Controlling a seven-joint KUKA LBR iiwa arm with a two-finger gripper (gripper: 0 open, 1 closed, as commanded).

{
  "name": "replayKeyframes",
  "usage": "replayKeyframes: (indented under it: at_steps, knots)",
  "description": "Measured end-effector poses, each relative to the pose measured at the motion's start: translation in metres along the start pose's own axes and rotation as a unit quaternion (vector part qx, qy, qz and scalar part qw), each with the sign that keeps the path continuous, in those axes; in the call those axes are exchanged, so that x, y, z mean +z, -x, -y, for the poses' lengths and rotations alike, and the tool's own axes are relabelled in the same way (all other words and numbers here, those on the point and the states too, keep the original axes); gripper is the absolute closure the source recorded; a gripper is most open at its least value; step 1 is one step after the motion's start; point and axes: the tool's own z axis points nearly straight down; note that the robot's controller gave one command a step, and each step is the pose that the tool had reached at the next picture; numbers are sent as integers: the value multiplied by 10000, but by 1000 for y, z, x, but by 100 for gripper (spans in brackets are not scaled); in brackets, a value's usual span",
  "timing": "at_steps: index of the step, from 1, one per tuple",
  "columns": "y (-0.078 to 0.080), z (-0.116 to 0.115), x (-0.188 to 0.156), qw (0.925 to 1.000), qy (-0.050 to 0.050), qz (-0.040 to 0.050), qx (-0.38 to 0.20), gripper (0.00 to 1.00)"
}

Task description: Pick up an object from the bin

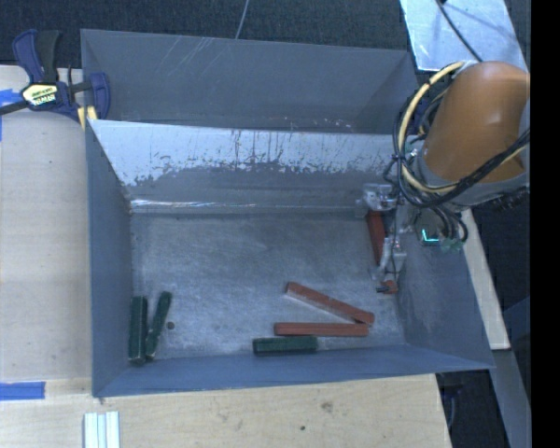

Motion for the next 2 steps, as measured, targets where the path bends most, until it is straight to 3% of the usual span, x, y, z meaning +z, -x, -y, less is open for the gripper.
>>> replayKeyframes:
  at_steps: [1, 2]
  knots:
    - [2, 0, -4, 10000, -5, 38, -10, 0]
    - [-20, 3, 43, 9999, -6, 70, 90, 0]
